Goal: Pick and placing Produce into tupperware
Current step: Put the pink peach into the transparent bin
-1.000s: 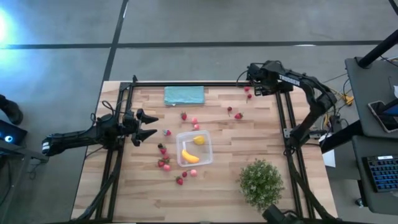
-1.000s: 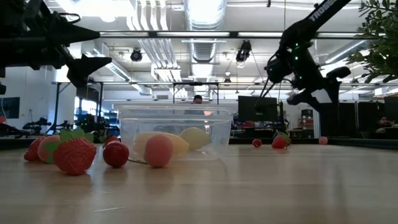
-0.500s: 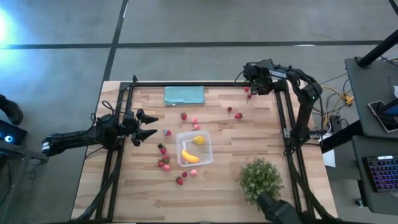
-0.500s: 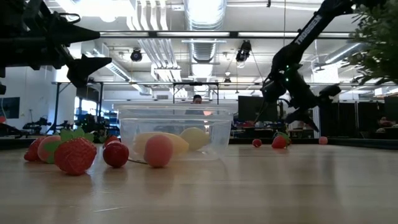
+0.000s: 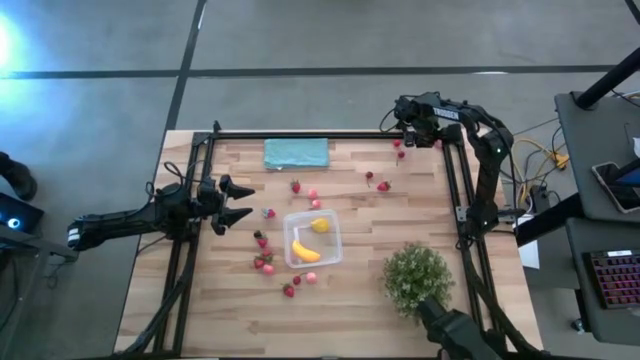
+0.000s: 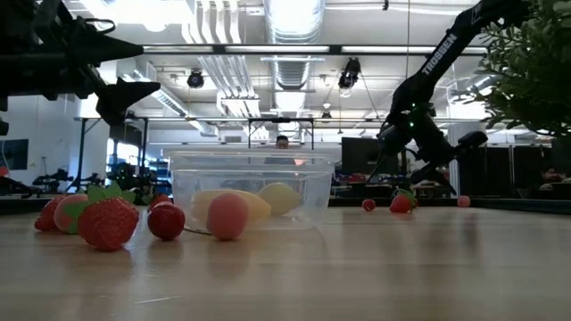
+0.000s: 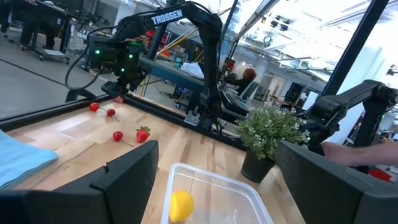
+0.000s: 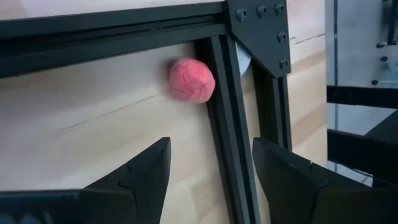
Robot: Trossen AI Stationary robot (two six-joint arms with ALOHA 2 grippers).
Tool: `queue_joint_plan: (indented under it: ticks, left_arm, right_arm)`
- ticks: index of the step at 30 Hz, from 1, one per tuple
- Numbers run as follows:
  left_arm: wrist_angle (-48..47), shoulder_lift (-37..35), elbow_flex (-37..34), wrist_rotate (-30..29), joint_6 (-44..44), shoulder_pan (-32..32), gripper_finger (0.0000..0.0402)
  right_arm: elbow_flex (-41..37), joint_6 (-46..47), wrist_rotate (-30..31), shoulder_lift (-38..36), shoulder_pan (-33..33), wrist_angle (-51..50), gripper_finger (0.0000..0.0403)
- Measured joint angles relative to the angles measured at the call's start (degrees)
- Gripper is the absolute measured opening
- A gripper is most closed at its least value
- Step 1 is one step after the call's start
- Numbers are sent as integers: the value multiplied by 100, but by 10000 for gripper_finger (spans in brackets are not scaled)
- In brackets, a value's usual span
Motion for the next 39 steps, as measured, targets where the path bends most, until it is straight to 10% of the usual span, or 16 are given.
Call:
queue_joint_plan:
  ticks: [22, 39]
  left_arm:
    - [2, -4, 0, 0, 0, 2, 314]
    - [0, 3, 0, 0, 0, 0, 314]
  right_arm:
    - [217, 692, -171, 161, -292, 356, 147]
    - [190, 1209, -175, 165, -431, 662, 184]
